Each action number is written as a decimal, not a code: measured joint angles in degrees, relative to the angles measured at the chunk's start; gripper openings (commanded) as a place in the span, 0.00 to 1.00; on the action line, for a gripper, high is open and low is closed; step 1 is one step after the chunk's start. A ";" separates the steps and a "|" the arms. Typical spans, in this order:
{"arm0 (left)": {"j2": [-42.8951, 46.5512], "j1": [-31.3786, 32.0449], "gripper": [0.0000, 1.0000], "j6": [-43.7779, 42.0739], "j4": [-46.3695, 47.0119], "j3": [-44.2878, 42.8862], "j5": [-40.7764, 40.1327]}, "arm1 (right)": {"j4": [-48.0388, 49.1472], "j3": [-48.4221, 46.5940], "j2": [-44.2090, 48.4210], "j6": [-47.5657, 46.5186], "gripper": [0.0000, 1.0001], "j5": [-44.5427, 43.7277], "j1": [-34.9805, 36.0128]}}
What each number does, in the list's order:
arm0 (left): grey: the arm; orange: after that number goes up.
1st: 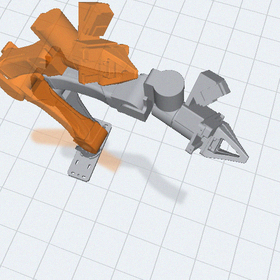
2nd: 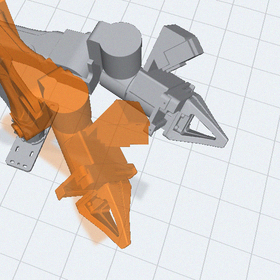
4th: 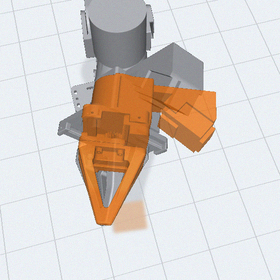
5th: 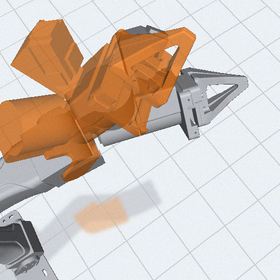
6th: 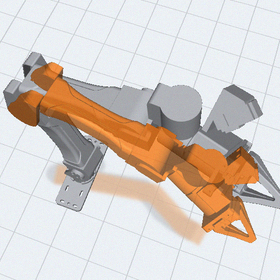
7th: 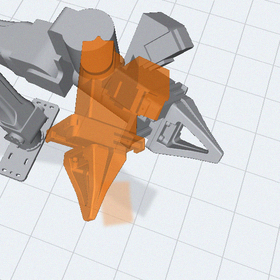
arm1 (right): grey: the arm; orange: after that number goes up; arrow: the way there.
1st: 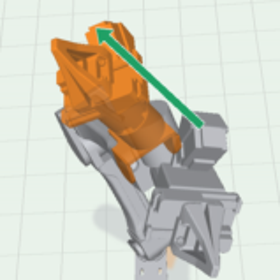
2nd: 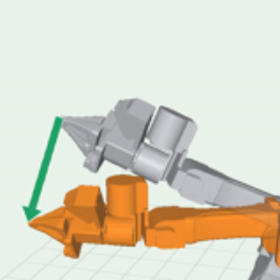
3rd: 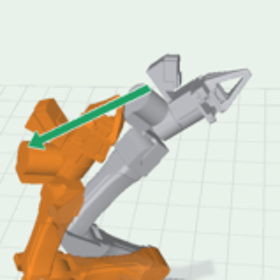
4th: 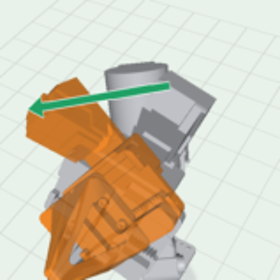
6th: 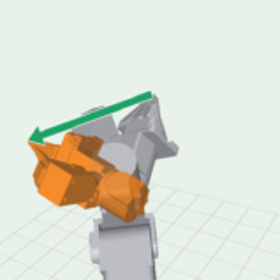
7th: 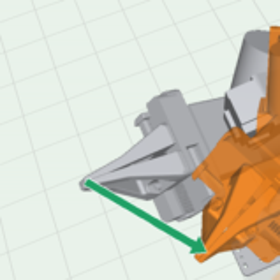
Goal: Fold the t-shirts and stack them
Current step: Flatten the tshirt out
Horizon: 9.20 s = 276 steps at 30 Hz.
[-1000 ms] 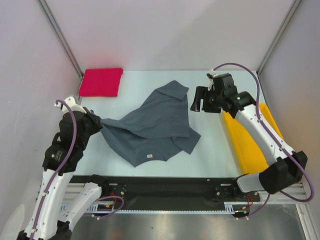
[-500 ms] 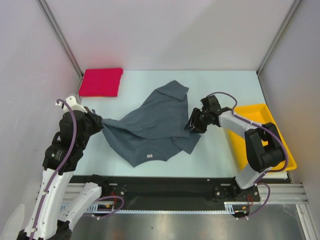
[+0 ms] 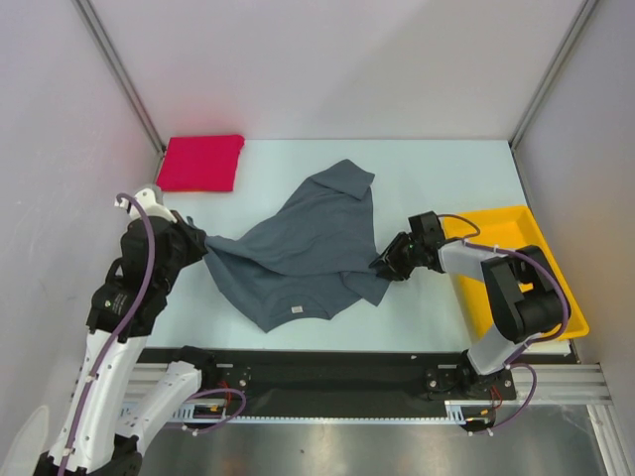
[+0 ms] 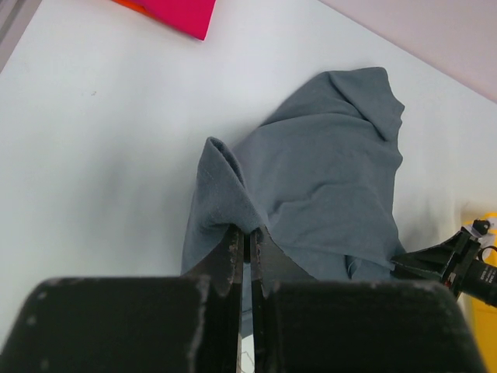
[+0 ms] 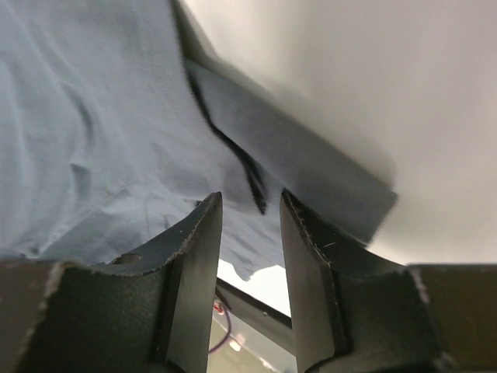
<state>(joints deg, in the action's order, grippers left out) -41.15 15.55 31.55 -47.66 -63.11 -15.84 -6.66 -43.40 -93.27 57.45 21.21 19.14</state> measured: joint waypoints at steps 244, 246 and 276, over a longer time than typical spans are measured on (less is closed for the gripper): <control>-17.27 24.63 0.42 32.04 0.02 35.85 7.08 | -32.63 -17.31 4.74 -36.52 0.63 -7.80 -12.98; -17.59 24.63 0.38 32.00 0.17 35.85 7.10 | -32.63 -17.31 4.72 -36.20 0.63 -8.00 -12.98; -16.87 23.80 0.00 20.13 -2.56 18.27 -1.75 | -29.33 -12.68 0.81 -18.29 0.39 -26.49 -14.88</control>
<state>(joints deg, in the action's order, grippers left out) -58.02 39.35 51.68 -50.22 -44.84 -17.58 -35.99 -56.07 -92.47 39.16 -5.28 4.25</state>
